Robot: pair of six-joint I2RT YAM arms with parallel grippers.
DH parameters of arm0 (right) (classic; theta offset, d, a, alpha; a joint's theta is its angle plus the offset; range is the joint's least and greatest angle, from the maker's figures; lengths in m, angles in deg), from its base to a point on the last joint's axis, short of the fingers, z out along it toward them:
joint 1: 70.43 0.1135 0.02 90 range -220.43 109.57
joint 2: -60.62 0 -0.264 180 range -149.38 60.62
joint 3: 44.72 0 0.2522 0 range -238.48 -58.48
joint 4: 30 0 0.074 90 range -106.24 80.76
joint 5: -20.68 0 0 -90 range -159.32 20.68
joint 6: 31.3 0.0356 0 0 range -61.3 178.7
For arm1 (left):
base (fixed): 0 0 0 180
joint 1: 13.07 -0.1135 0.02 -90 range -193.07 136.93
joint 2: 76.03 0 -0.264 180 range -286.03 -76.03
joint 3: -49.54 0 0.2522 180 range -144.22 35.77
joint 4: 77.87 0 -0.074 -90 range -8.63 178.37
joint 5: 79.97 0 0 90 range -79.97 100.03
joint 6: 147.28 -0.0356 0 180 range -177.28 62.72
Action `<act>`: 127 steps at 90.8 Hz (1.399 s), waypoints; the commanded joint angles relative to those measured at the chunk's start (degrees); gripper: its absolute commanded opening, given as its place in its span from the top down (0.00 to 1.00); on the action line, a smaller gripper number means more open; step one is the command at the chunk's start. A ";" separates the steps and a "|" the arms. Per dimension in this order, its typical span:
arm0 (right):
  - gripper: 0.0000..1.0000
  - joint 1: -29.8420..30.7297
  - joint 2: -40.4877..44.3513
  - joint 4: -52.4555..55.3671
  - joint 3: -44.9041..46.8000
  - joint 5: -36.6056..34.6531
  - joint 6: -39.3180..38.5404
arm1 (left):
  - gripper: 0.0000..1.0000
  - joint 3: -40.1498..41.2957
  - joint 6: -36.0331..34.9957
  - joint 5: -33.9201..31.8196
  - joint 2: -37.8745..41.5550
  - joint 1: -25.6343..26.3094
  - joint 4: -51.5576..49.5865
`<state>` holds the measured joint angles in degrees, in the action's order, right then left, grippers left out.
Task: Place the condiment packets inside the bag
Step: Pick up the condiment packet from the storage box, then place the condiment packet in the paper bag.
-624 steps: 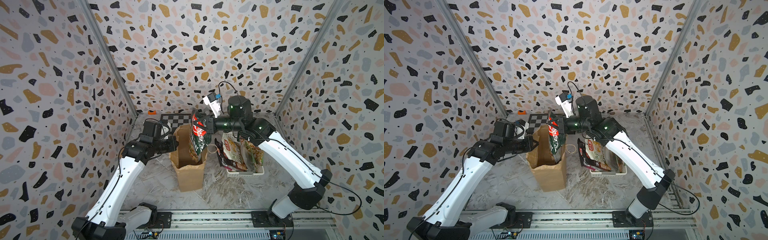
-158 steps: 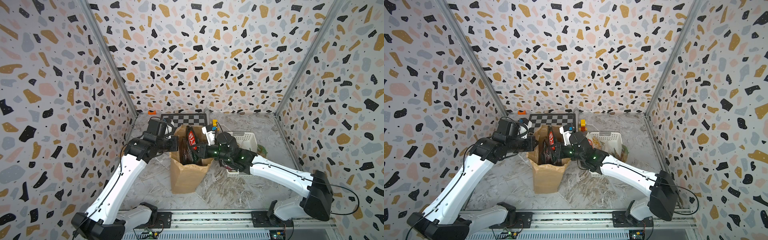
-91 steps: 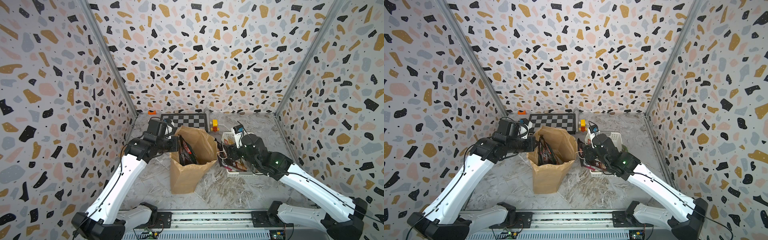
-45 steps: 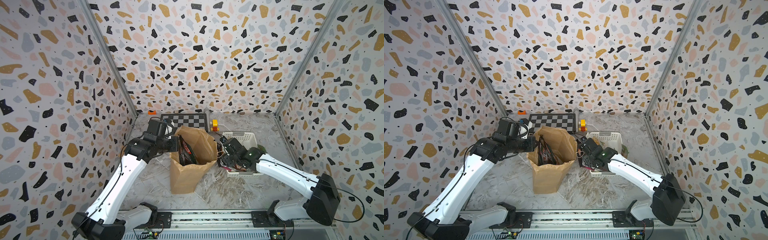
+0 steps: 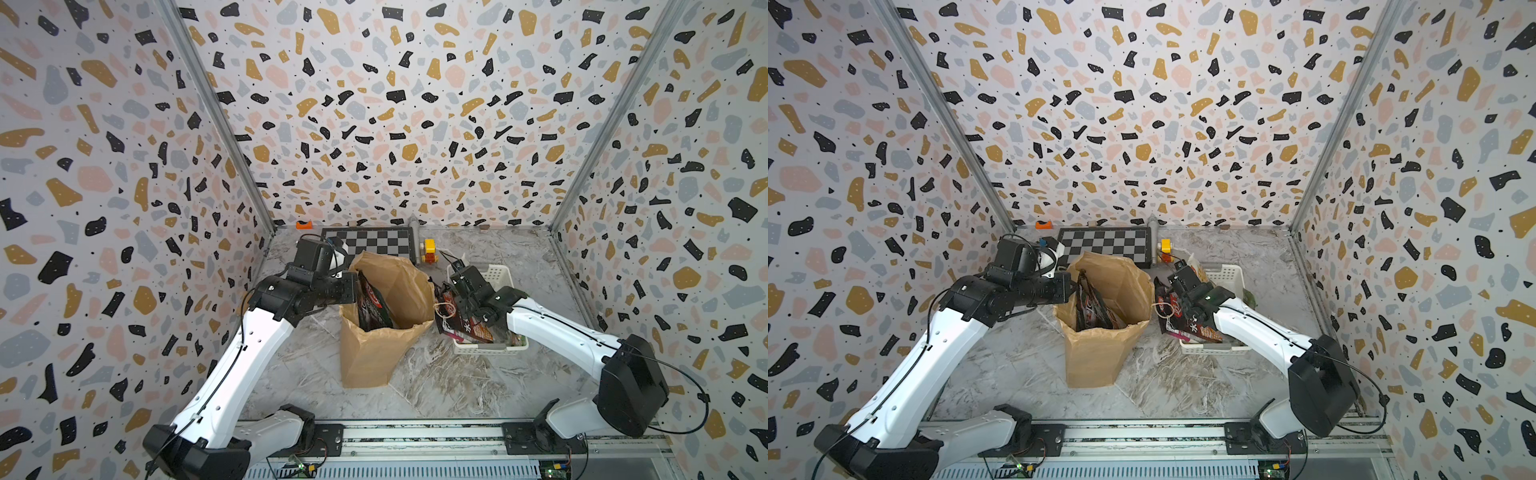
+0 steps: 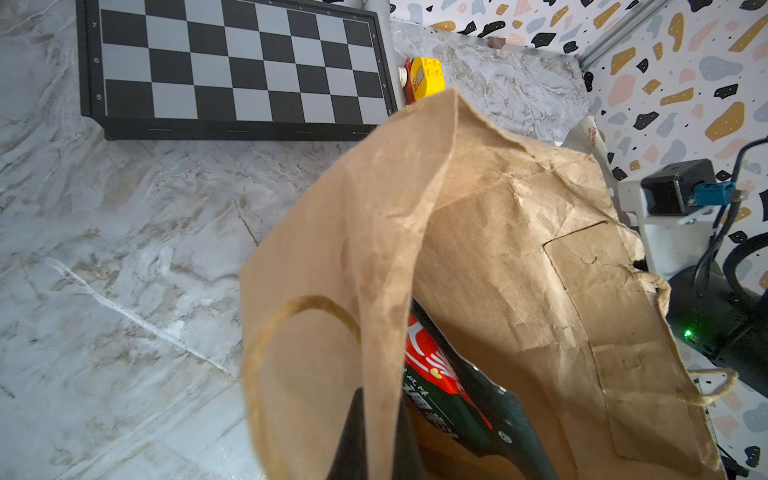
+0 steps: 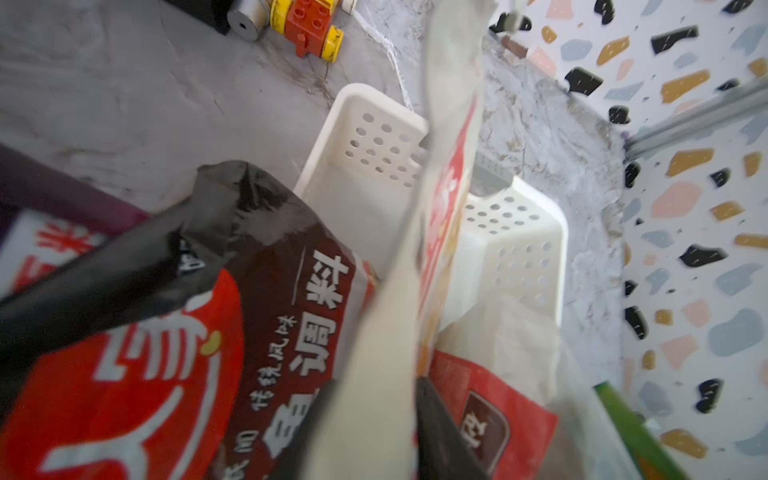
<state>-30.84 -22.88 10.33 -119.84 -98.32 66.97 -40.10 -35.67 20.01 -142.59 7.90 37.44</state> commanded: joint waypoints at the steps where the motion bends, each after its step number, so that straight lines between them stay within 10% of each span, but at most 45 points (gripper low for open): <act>1: 0.95 -0.13 3.78 -0.35 -2.14 -2.64 0.04 | 1.00 0.19 -0.80 -0.58 0.67 0.12 1.48; 37: 1.00 -0.11 16.46 7.67 -17.28 0.52 -3.39 | 1.00 -7.57 0.69 -6.77 -1.35 0.89 -4.14; 70: 1.00 0.12 16.83 6.78 -35.68 34.17 5.11 | 1.00 -7.58 1.24 -6.15 -4.94 4.22 -3.80; 89: 1.00 0.75 16.94 -3.19 -31.34 55.49 16.27 | 1.00 -7.68 1.22 -6.23 -4.51 4.22 -3.40; 127: 1.00 6.49 14.05 -17.89 -19.60 56.70 28.79 | 1.00 -5.78 2.04 -6.72 -1.77 4.20 -1.89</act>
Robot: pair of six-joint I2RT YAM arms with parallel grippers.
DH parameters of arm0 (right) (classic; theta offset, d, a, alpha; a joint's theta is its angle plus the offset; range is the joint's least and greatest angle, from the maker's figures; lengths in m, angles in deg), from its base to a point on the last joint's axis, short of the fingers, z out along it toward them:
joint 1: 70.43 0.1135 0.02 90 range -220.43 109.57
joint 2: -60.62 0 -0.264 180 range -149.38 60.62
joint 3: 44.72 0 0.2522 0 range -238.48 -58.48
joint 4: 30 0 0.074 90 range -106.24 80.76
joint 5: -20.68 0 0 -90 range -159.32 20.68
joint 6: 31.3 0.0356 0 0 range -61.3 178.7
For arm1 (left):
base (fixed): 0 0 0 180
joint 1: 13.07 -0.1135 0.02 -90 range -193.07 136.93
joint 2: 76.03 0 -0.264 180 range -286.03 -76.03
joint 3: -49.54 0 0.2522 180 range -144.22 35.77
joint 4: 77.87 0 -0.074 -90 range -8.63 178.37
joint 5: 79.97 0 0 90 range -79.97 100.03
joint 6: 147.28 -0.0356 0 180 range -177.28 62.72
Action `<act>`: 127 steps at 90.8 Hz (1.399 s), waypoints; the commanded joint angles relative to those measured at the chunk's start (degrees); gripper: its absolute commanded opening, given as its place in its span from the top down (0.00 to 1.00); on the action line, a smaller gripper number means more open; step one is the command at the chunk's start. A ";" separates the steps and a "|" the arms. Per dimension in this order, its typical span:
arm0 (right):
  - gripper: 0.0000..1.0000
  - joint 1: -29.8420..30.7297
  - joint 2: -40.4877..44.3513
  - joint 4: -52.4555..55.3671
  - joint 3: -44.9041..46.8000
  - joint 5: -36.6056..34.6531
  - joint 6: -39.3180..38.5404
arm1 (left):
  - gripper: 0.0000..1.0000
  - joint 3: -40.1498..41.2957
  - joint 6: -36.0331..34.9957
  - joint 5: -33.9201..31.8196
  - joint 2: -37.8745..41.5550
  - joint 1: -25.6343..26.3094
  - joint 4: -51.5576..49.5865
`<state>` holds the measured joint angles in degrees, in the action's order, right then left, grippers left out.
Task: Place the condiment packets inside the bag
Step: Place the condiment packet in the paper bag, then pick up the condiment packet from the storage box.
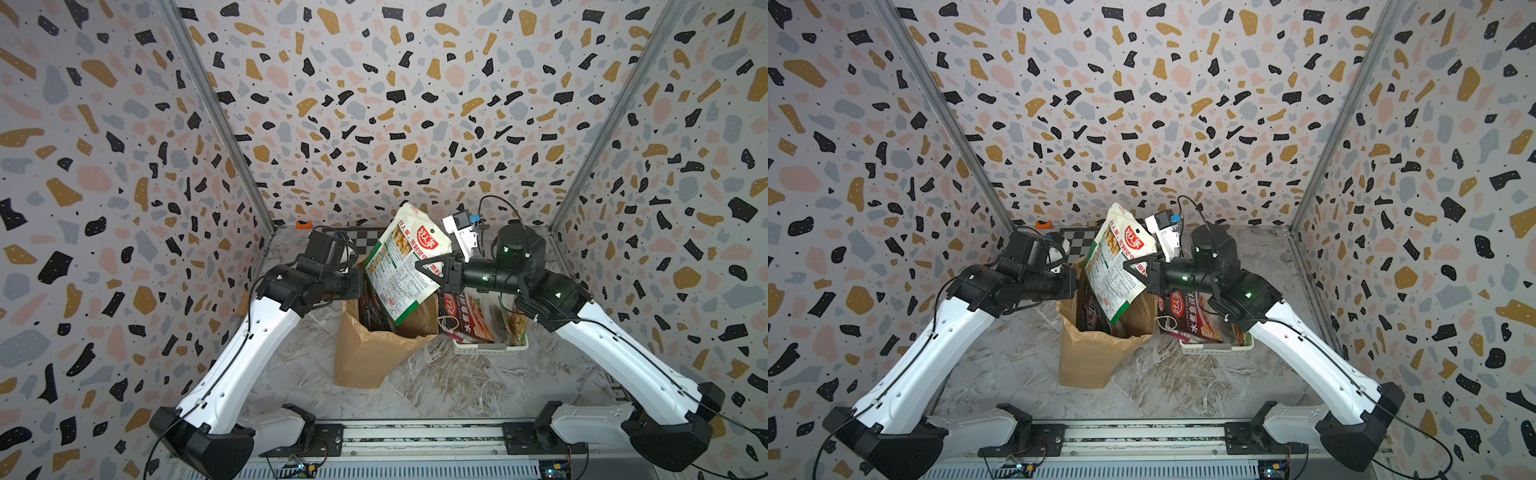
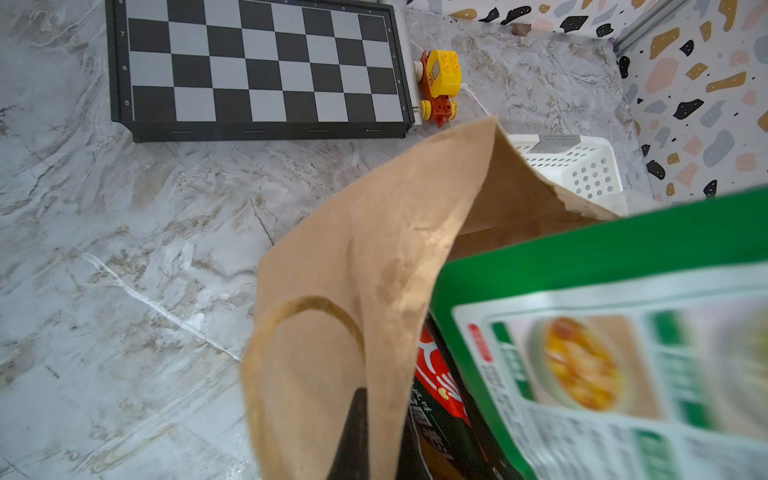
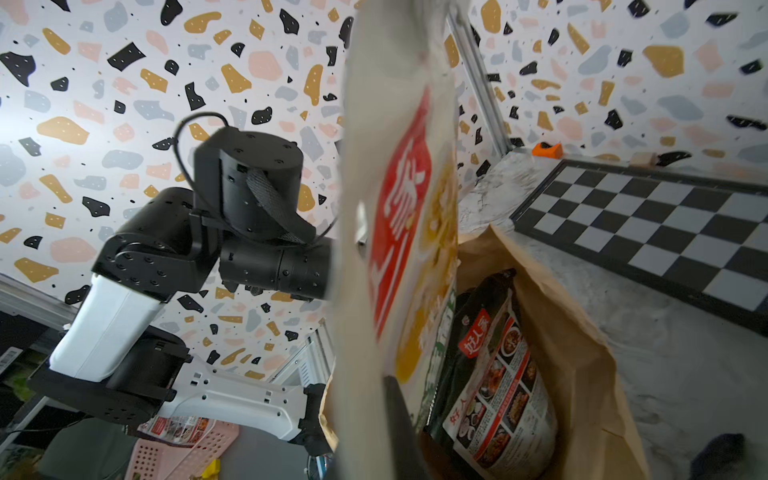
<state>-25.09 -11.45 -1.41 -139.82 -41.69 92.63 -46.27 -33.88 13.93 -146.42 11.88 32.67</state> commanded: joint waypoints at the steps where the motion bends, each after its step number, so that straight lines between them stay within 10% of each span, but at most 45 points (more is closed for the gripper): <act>1: 1.00 0.81 2.76 -6.10 0.69 -0.16 3.23 | 1.00 0.43 0.25 -0.69 2.08 0.25 2.83; 50: 1.00 11.31 -1.20 -29.68 17.79 -24.06 17.03 | 1.00 2.10 0.51 0.28 2.10 0.27 4.09; 80: 1.00 14.33 -5.26 -24.01 19.76 -34.03 14.29 | 1.00 2.15 0.16 0.49 1.98 0.23 4.18; 96: 0.64 14.34 -3.64 -16.57 16.86 -35.06 8.53 | 1.00 2.15 0.01 0.42 1.62 0.25 4.17; 127: 0.35 13.39 9.22 5.10 15.02 -49.02 -12.58 | 1.00 1.84 -0.65 0.09 1.21 0.27 3.47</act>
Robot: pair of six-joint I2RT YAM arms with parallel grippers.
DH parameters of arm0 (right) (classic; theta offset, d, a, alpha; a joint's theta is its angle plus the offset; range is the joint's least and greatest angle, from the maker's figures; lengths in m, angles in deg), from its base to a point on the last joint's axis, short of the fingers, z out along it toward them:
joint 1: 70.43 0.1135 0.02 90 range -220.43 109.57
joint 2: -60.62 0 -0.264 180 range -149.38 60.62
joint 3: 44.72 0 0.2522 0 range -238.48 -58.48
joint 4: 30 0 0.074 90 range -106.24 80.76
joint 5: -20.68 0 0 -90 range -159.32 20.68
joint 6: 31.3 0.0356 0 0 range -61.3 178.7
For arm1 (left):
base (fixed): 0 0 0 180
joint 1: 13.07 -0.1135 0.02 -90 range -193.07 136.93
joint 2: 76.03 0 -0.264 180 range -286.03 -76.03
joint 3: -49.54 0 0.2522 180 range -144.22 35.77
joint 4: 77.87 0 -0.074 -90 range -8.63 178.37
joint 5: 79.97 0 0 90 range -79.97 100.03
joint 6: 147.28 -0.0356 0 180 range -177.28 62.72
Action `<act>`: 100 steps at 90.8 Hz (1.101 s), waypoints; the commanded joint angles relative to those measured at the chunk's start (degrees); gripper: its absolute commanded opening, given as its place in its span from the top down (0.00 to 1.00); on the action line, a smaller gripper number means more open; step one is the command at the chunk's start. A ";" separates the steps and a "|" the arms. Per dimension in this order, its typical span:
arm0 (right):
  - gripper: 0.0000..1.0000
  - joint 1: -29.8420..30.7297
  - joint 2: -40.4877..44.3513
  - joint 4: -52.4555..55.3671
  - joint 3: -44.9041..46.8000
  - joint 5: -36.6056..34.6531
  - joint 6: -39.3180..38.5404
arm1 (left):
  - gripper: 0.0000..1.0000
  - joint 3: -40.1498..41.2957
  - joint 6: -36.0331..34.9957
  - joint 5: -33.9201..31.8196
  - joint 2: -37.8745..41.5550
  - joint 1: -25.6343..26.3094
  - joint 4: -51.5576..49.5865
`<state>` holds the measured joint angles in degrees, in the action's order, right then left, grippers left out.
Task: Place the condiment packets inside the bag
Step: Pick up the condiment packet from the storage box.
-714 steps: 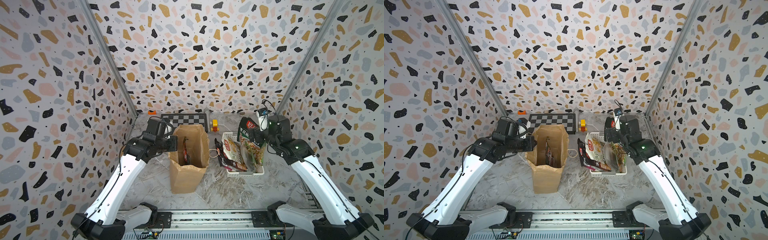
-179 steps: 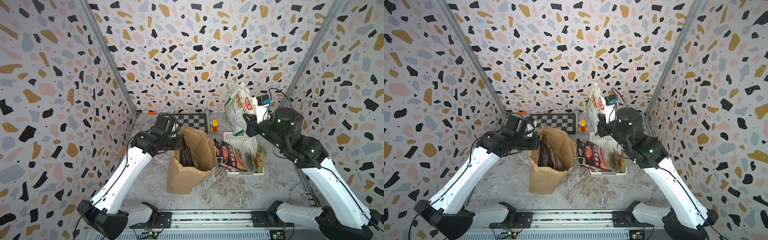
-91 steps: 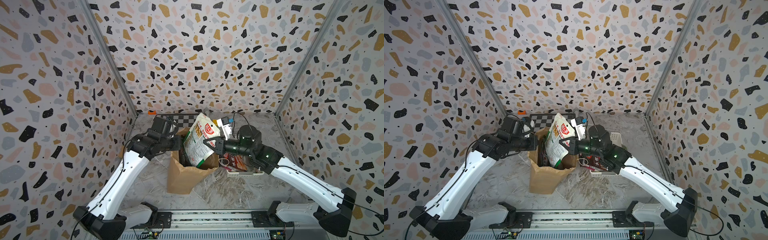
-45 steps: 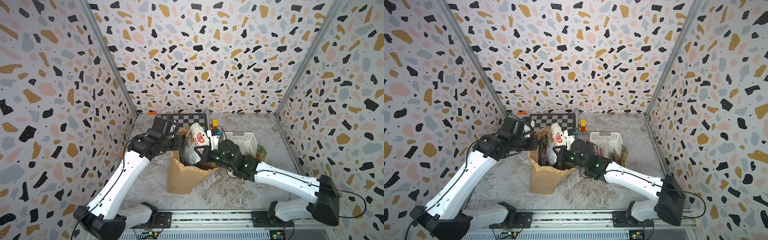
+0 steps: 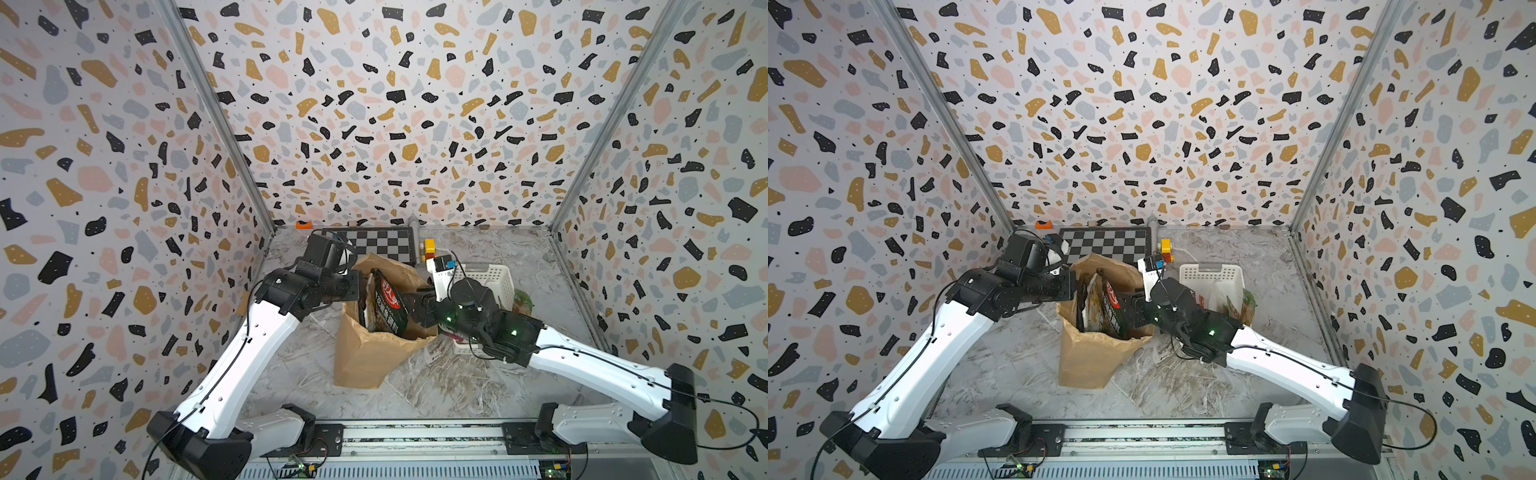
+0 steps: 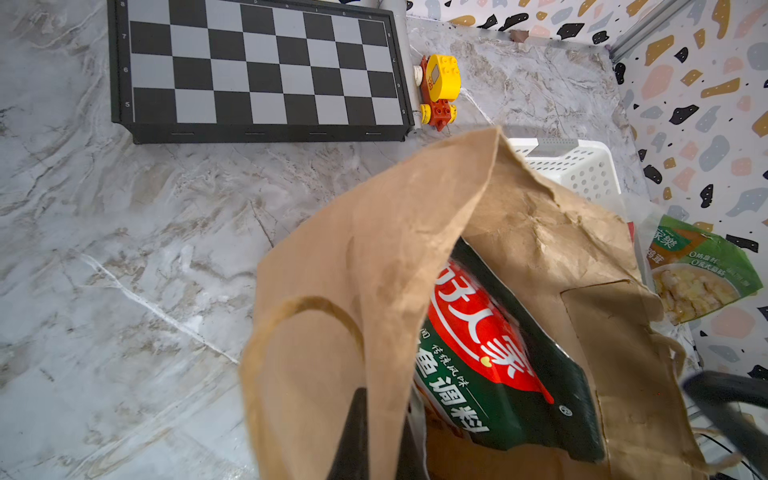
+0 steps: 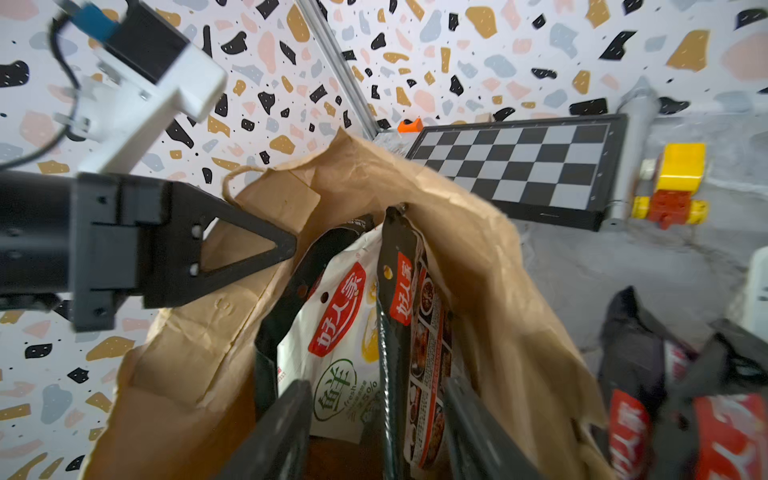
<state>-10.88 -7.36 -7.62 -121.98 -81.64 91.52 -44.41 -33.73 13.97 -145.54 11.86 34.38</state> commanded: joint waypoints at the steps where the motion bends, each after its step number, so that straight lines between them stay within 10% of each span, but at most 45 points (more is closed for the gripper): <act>1: 0.34 -1.09 5.80 12.42 -2.70 -9.85 -12.12 | 1.00 -0.04 -0.80 0.07 0.34 0.25 1.78; 25: 0.19 -14.79 10.47 23.60 5.55 -6.76 -18.37 | 1.00 0.03 -0.95 -0.10 0.62 0.30 1.79; 69: 0.22 -15.25 10.17 9.21 21.77 11.14 -32.86 | 1.00 -0.04 -1.32 0.06 0.17 0.30 1.76; 100: 0.40 -15.25 1.65 4.55 19.39 -9.09 -34.17 | 1.00 0.12 -1.40 0.10 0.17 0.30 1.82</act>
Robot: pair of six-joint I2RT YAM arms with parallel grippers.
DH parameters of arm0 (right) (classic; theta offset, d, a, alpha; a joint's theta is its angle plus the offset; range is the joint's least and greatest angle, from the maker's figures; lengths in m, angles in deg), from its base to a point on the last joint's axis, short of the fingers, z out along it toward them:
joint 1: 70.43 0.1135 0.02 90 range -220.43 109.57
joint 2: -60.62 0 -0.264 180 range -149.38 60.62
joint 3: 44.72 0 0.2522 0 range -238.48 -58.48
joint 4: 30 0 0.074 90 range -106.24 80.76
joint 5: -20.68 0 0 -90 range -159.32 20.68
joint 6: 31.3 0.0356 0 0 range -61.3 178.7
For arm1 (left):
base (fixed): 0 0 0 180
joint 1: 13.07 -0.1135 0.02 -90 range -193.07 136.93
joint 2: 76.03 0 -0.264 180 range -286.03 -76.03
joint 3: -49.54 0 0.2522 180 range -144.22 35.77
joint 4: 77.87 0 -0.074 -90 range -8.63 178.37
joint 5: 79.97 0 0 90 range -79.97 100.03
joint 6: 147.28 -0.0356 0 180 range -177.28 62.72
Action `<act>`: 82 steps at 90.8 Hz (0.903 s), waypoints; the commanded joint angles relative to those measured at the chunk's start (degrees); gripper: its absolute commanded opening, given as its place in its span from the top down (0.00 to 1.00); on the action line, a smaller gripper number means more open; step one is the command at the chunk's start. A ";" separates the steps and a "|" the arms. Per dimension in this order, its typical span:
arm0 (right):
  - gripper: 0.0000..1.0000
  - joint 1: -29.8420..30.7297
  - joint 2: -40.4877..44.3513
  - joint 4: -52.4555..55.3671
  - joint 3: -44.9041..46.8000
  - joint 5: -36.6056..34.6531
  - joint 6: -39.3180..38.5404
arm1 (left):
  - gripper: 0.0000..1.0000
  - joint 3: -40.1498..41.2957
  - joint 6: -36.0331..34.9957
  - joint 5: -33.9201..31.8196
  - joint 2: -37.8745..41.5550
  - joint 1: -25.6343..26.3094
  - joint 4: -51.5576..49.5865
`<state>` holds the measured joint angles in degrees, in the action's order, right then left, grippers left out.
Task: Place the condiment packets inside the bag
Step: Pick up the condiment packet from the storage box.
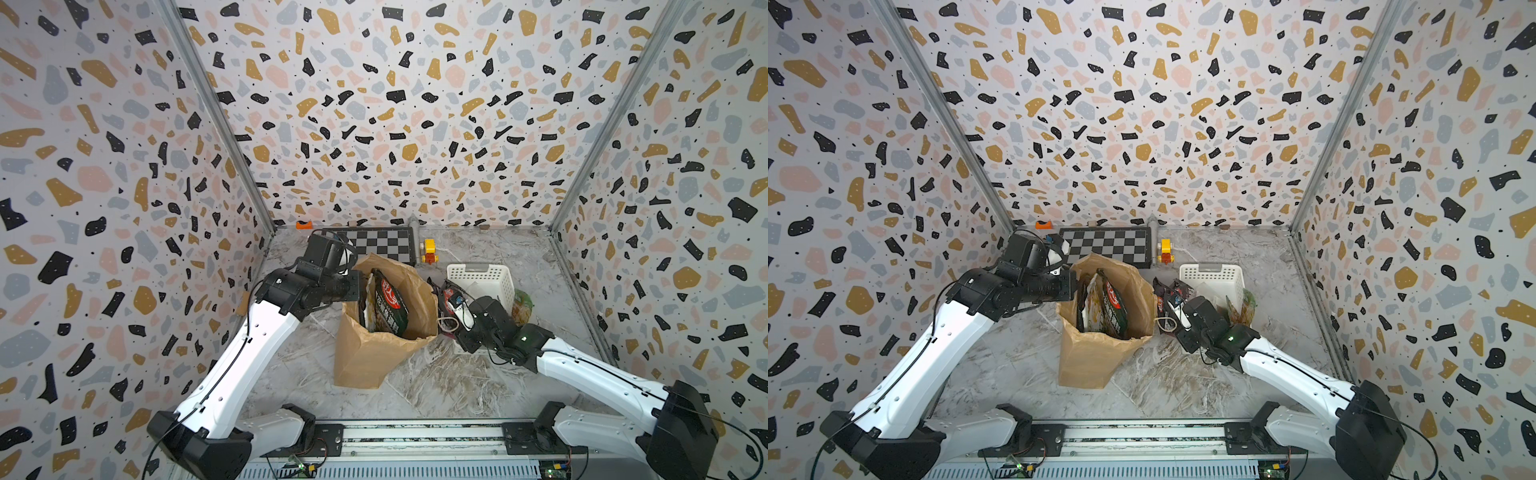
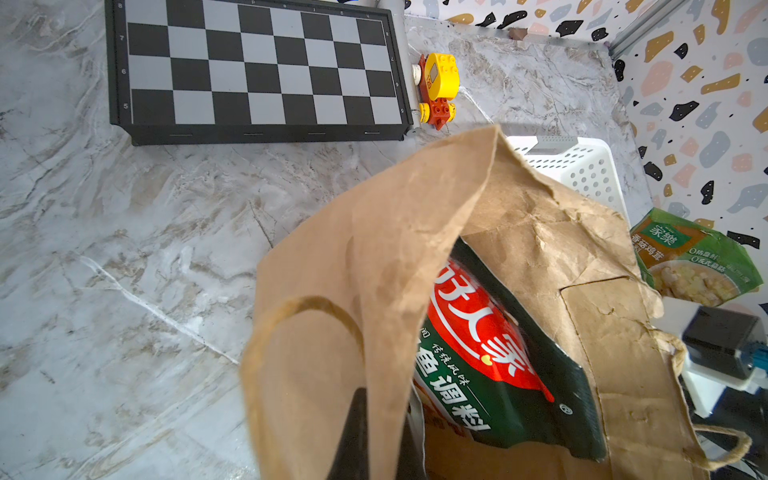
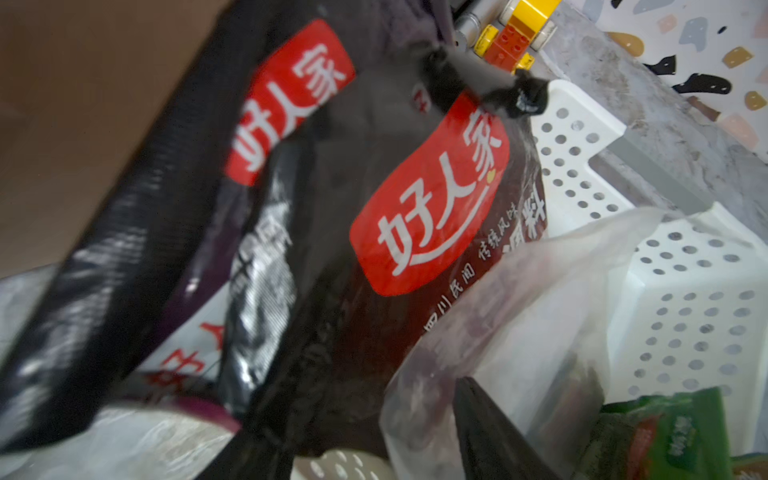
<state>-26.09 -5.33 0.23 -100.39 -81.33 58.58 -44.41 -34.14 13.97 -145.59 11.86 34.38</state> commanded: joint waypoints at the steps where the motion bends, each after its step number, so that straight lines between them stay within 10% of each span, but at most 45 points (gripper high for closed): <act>1: 0.41 -0.04 -0.44 -3.42 -2.30 -10.21 -1.22 | 1.00 0.11 -1.03 0.10 0.21 0.30 1.80; 16: 0.52 -0.03 -1.12 -6.60 -3.00 -20.03 -1.17 | 1.00 0.20 -0.99 0.14 0.24 0.30 1.85; 52: 0.41 -0.34 -14.19 -5.55 -15.55 -22.66 1.33 | 1.00 0.29 -1.21 -0.08 0.44 0.29 1.84; 82: 1.00 -2.67 -13.08 -3.00 -18.78 -23.47 5.90 | 1.00 0.33 -1.48 0.00 0.39 0.29 1.87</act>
<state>-27.84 -21.33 -4.49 -117.04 -103.32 62.38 -44.41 -34.38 13.97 -145.56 11.86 34.38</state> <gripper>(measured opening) 0.033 0.051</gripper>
